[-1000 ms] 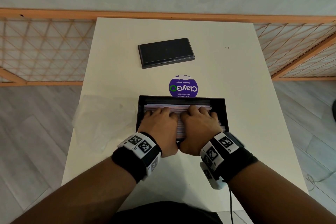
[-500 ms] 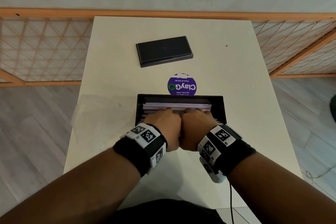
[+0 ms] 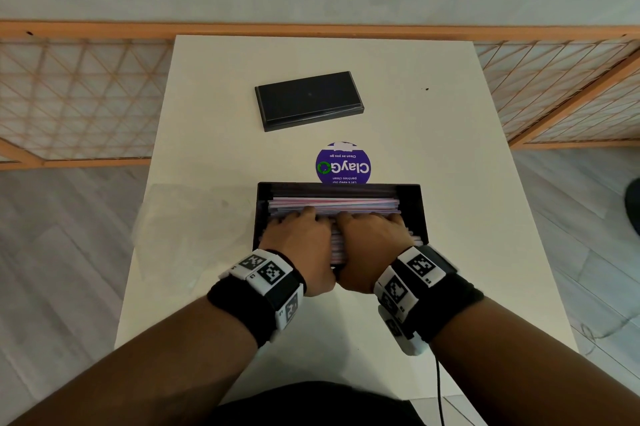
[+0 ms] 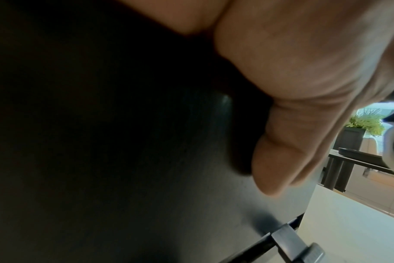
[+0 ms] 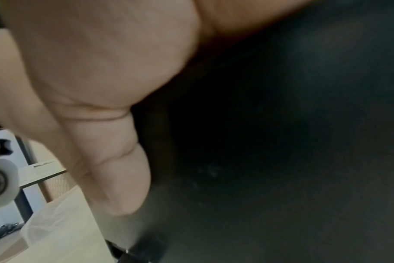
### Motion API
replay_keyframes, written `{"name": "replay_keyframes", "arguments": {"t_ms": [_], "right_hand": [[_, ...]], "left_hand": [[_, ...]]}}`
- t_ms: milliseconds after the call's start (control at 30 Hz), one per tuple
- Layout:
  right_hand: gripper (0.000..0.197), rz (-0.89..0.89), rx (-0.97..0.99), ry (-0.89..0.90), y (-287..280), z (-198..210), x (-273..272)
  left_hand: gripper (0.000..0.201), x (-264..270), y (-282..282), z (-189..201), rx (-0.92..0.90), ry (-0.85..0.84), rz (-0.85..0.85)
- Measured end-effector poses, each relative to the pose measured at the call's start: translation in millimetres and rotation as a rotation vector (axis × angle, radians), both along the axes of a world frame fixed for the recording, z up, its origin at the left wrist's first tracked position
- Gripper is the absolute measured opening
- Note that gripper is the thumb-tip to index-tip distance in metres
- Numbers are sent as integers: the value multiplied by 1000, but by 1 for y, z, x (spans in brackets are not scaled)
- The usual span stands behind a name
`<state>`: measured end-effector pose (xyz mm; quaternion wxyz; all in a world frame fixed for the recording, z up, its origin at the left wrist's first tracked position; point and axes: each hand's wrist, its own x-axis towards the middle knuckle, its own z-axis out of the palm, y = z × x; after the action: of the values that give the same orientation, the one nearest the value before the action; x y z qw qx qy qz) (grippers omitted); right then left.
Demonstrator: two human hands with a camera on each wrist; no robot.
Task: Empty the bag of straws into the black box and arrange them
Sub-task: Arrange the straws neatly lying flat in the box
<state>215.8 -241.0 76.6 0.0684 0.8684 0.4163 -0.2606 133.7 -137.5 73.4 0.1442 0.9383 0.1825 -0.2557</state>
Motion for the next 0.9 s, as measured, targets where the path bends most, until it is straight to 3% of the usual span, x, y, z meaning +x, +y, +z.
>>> {"name": "replay_keyframes", "arguments": {"t_ms": [133,367,900], "right_hand": [[83,3,32,-44,-1,-1,-2],[88,13,49,-50,-1,-5,-2],[63,10,12,-34,-2,-2,-2]], "left_hand": [[81,-2,-1,-4,16,-43,1],[74,-5,0,-5,19,-61,-5],[74,-6,1,-7,14,-56,6]]}}
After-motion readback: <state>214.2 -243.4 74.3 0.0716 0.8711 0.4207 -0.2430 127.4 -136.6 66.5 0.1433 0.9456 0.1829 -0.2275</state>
